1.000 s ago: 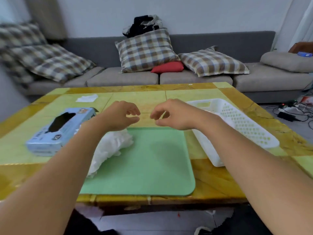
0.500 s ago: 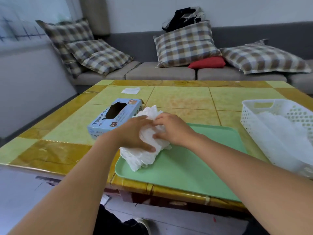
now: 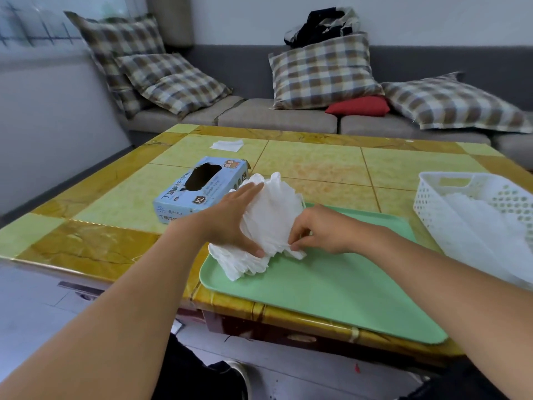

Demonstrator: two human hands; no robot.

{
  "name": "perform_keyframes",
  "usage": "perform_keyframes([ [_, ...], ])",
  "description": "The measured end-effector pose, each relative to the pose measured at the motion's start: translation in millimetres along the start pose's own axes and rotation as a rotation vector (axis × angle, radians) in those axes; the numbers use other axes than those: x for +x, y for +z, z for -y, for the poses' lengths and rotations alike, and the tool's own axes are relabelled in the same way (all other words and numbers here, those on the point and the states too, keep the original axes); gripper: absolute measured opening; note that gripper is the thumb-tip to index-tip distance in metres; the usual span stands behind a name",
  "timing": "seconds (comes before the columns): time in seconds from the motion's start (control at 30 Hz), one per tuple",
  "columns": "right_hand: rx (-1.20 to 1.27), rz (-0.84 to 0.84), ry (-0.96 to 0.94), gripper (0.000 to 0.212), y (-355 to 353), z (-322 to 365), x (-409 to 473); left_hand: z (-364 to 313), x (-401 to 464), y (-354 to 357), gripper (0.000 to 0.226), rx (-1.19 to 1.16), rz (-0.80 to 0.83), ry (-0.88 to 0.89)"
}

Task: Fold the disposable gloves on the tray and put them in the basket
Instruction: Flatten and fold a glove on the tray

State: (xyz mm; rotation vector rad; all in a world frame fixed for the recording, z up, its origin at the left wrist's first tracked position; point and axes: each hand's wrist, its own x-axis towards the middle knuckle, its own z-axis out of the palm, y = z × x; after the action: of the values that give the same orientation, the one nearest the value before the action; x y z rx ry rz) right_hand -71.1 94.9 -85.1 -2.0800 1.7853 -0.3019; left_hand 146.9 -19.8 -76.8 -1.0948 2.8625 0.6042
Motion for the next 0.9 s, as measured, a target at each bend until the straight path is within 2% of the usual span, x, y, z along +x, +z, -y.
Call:
perform_keyframes([
  [0.17,-0.062,0.228,0.124,0.006,-24.9,-18.4,-30.0,-4.3,-1.7,-3.8,0.146,-0.003,-0.002,-0.041],
  [0.27,0.162,0.385,0.231,0.013,-50.0,-31.7,-56.4,-9.0,-3.4,-7.9,0.139,0.001,0.003,-0.065],
  [0.3,0.276,0.346,0.244,0.015,-57.8,-35.6,-64.2,-9.3,-3.9,-9.6,0.138,0.023,0.008,-0.073],
  [0.37,0.508,0.052,0.230,0.024,-73.4,-40.2,-76.4,-13.4,-5.1,-16.4,0.142,0.047,-0.025,-0.065],
  [0.43,0.691,-0.306,0.172,0.036,-86.1,-37.7,-82.6,-27.0,-7.6,-28.3,0.140,-0.076,-0.143,-0.015],
  [0.47,0.781,-0.391,0.133,0.035,-90.0,-34.3,-83.0,-39.3,-9.2,-33.0,0.135,-0.198,-0.207,0.028],
  [0.53,1.013,-0.388,0.069,0.021,-91.6,-24.3,-81.9,-73.0,-8.6,-35.0,0.123,-0.468,-0.232,0.135],
  [0.57,1.155,-0.318,0.050,0.009,-90.3,-19.6,-80.3,-90.2,-6.1,-31.5,0.115,-0.595,-0.194,0.198],
  [0.6,1.261,-0.260,0.047,0.011,-89.6,-16.0,-80.5,-108.0,-1.7,-26.3,0.102,-0.716,-0.141,0.259],
  [0.7,1.358,-0.188,0.060,0.048,-90.8,-12.3,-81.8,-144.2,6.5,-19.2,0.048,-0.987,-0.061,0.285],
  [0.73,1.377,-0.189,0.076,0.059,-92.4,-12.5,-83.2,-149.4,7.7,-19.8,0.040,-1.043,-0.079,0.259],
  [0.8,1.356,-0.207,0.123,0.065,-93.9,-13.6,-88.4,-151.1,12.3,-21.0,0.032,-1.114,-0.142,0.200],
  [0.9,1.317,-0.171,0.109,0.082,-87.5,-16.3,-95.7,-150.9,17.0,-19.5,0.026,-1.114,-0.250,0.149],
])
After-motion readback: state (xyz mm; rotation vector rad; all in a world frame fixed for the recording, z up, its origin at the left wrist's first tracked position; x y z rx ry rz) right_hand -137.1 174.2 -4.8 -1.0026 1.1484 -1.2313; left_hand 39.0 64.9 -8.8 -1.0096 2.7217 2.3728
